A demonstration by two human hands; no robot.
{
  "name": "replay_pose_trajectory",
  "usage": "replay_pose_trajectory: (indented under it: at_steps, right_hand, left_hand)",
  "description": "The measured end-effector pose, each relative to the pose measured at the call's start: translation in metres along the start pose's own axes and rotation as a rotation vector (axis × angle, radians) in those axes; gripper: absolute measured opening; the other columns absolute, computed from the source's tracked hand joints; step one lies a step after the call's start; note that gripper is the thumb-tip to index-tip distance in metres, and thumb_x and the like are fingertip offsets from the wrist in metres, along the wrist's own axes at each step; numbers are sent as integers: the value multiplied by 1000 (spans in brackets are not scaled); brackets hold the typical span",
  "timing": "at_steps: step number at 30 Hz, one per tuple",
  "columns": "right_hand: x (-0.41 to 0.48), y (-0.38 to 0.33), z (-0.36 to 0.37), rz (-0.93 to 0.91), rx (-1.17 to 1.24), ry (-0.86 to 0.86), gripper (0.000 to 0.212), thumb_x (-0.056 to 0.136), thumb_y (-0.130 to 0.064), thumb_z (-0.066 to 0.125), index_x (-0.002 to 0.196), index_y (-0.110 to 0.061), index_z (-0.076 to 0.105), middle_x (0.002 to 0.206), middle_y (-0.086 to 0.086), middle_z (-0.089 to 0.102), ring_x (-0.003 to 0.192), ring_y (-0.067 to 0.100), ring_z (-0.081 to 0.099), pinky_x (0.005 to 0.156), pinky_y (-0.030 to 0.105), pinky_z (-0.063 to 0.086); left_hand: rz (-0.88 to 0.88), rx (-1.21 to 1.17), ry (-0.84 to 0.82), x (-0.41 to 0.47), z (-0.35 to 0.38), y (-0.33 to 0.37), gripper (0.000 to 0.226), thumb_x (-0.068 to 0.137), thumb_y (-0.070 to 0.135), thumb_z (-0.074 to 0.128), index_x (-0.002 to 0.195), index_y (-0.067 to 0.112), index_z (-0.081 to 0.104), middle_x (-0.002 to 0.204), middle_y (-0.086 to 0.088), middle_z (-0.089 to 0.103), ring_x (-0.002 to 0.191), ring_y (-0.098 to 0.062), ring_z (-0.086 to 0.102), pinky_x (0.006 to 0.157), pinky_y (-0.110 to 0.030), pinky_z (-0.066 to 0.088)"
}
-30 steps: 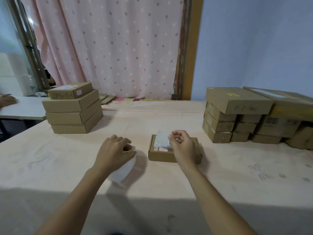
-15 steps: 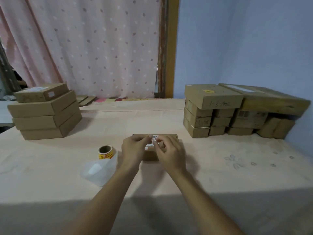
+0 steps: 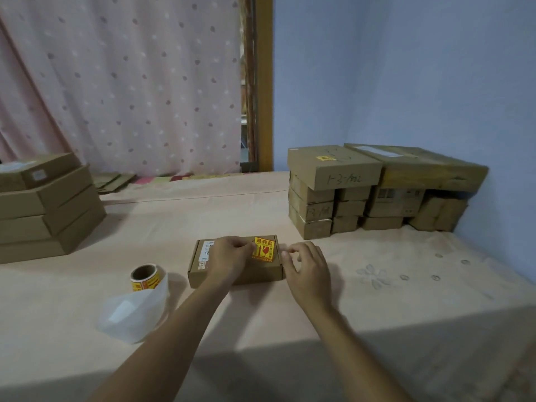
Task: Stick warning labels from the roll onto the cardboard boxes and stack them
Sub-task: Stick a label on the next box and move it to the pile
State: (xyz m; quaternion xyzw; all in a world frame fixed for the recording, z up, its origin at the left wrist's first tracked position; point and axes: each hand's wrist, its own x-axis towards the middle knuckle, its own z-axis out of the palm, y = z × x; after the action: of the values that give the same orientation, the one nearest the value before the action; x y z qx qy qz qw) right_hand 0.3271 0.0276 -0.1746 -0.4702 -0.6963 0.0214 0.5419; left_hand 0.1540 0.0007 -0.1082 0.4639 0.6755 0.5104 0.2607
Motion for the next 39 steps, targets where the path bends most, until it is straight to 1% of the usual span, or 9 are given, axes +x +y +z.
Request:
replay_pose_trajectory:
  at_steps: [4,10,14,19,24,29,32,36,39]
  right_hand:
    - [-1,-3,3,-57,-81,-127,17,96,-31,63,109,-20,67,109,-6,64,98,11,53,77,23,42]
    - [-6,-3,11,-300,-188,-250,31,99,-37,54,120,-21,70,124,-8,64,110,17,54,87,35,51]
    - [-6,-2,11,-289,-196,-265,35,100,-39,53,124,-22,70,128,-9,64,114,17,54,90,37,52]
    - [-5,-3,10,-244,-207,-217,33,99,-38,54,124,-20,67,133,-5,61,114,16,54,89,33,49]
    - [-6,-1,12,-246,-211,-266,34,100,-39,51,122,-22,71,128,-9,65,117,14,54,92,33,51]
    - [-5,0,12,-236,-210,-263,32,99,-38,54,121,-22,71,128,-8,64,117,14,53,92,32,49]
    - [-6,-1,11,-241,-208,-258,32,99,-38,54,121,-21,71,128,-8,64,116,13,52,91,33,49]
    - [-5,-2,10,-201,-184,-266,39,99,-44,50,121,-20,70,129,-7,63,116,15,54,91,33,50]
    - [-5,-5,7,-191,-177,-307,41,99,-47,48,123,-21,70,130,-8,62,117,14,54,89,32,51]
  left_hand:
    - [128,195,47,-2,8,-7,15,87,22,71,72,24,75,72,8,71,78,-14,66,67,-32,49]
    - [250,317,156,-5,15,-17,11,87,21,67,79,21,74,77,8,67,94,-18,53,72,-33,40]
    - [271,274,223,-7,19,-21,11,89,23,68,82,19,75,73,10,63,94,-18,51,71,-32,35]
    - [221,231,274,-1,21,-21,16,92,29,68,90,17,79,81,5,71,93,-21,59,76,-36,45]
    - [265,291,290,-2,26,-26,13,92,27,67,92,19,78,85,2,73,98,-20,49,80,-38,45]
    - [416,478,327,1,29,-38,12,89,23,71,89,12,76,90,-6,70,93,-28,50,82,-43,46]
    - [502,546,400,-1,29,-45,16,87,22,74,96,9,72,97,-11,65,91,-33,52,81,-46,48]
    - [586,611,375,1,22,-55,19,90,28,62,87,17,76,92,-2,67,89,-27,54,77,-42,44]
    - [634,550,369,2,17,-55,21,87,28,61,82,15,77,89,-2,67,87,-27,55,77,-41,43]
